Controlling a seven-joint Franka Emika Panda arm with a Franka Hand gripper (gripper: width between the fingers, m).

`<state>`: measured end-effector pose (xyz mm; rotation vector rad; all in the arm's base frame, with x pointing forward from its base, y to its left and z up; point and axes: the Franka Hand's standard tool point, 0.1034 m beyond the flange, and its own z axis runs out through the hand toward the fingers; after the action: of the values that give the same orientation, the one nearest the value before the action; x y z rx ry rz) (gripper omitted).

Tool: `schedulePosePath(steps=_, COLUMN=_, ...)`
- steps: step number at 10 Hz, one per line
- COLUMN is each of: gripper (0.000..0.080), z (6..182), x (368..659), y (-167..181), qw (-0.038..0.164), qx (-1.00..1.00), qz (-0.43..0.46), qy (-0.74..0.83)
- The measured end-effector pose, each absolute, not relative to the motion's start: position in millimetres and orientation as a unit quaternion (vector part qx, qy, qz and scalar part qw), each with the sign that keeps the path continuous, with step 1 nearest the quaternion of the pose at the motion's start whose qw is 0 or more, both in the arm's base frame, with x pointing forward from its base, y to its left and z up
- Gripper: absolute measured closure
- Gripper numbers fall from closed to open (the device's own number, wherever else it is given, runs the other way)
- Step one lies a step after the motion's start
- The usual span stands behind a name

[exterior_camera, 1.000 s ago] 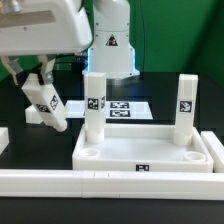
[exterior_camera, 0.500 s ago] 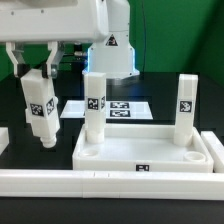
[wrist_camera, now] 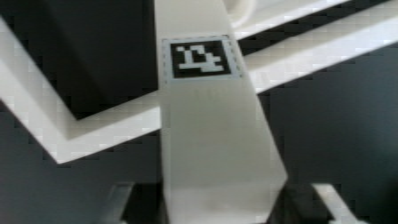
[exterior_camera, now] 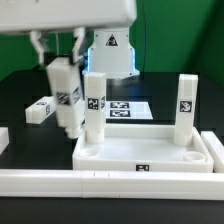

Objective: Assemble desk

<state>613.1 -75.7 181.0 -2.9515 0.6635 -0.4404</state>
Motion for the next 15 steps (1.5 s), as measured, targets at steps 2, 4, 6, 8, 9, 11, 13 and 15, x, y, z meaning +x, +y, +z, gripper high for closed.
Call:
schedulePosePath(steps=2, gripper=0.0512, z=178.9, x=613, y=-72, qw=0.043, qx=-0.965, qz=-0.144, qy=0.213)
schedulePosePath(steps=4, gripper=0.0512, z=178.2, x=614, y=-72, qw=0.041, qx=-0.965, qz=-0.147, qy=0.213)
schedulePosePath(steps=6, gripper=0.0512, z=182.2, x=621, y=-71, qw=0.024, qx=-0.955, qz=-0.208, qy=0.209)
schedulePosePath(steps=8, gripper=0.0512, z=174.4, x=610, y=-26, qw=0.020, qx=-0.961, qz=-0.224, qy=0.163)
schedulePosePath(steps=9, gripper=0.0512, z=177.0, x=613, y=-19, qw=0.022, qx=-0.961, qz=-0.227, qy=0.155)
schedulePosePath(steps=11, gripper=0.0512, z=175.5, x=611, y=1, qw=0.029, qx=-0.960, qz=-0.228, qy=0.157)
schedulePosePath(steps=13, gripper=0.0512, z=174.9, x=611, y=-1, qw=0.028, qx=-0.961, qz=-0.228, qy=0.156)
schedulePosePath(steps=15, gripper=0.0512, z=174.7, x=611, y=0, qw=0.028, qx=-0.961, qz=-0.227, qy=0.155)
